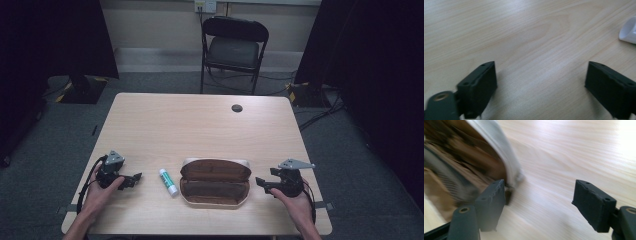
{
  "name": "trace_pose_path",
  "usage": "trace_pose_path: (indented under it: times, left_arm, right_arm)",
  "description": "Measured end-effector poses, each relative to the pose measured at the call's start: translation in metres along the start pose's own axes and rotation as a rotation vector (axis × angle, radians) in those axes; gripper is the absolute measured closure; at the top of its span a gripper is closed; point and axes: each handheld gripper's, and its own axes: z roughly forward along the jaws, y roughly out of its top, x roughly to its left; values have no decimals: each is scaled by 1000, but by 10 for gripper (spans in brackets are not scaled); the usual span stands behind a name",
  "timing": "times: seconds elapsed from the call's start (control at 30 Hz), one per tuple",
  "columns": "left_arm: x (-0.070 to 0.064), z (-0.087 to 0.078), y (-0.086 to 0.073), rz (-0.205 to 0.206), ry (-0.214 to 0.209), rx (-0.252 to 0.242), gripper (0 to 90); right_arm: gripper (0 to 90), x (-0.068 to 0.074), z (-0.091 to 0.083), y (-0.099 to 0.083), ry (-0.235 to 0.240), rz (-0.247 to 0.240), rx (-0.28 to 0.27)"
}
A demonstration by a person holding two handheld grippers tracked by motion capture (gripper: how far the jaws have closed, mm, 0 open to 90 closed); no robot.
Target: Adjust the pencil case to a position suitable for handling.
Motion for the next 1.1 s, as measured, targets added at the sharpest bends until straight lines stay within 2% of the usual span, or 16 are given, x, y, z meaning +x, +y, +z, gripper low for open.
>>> trace_pose_path:
  times: [0.03, 0.07, 0.17, 0.27, 0.33, 0.4, 0.53, 0.67, 0.73, 0.77, 0.8, 0.9, 1.0, 1.1]
  left_arm:
    - [-2, 0, 1, -9, -2, 2, 174]
    - [-2, 0, 1, 1, 1, 7, 170]
    - [-6, -1, 3, -1, -29, 8, 182]
    - [-13, -5, 7, 1, -70, -35, 185]
    - [-18, -9, 13, -1, -85, -62, 189]
    - [-22, -13, 18, -1, -117, -96, 201]
    - [-39, -16, 28, 38, -160, -127, 210]
    - [-53, -13, 35, 57, -196, -132, 219]
    - [-59, -10, 37, 57, -195, -114, 234]
    - [-63, -8, 38, 46, -213, -102, 245]
    - [-63, -8, 38, 46, -213, -102, 244]
    - [-73, -8, 40, 86, -226, -115, 245]
    - [-76, -8, 42, 93, -251, -132, 287]
    - [-84, -3, 45, 145, -273, -125, 295]
  right_arm:
    - [249, -3, 2, -2, -16, 5, 10]
    - [249, -8, 5, -5, -28, 13, 23]
    - [249, -14, 10, -10, -69, 7, 51]
    - [246, -22, 15, -13, -90, 7, 66]
    - [242, -23, 17, -14, -99, 13, 80]
    - [230, -23, 18, -15, -109, 0, 81]
    - [224, -24, 20, -17, -122, -18, 97]
    - [219, -23, 22, -20, -141, -19, 92]
    - [204, -21, 23, -20, -153, -31, 89]
    - [188, -20, 23, -21, -159, -37, 92]
    - [181, -19, 24, -21, -162, -35, 84]
    - [174, -18, 25, -22, -164, -36, 78]
    - [171, -18, 25, -22, -162, -36, 74]
    - [169, -18, 26, -22, -164, -35, 70]
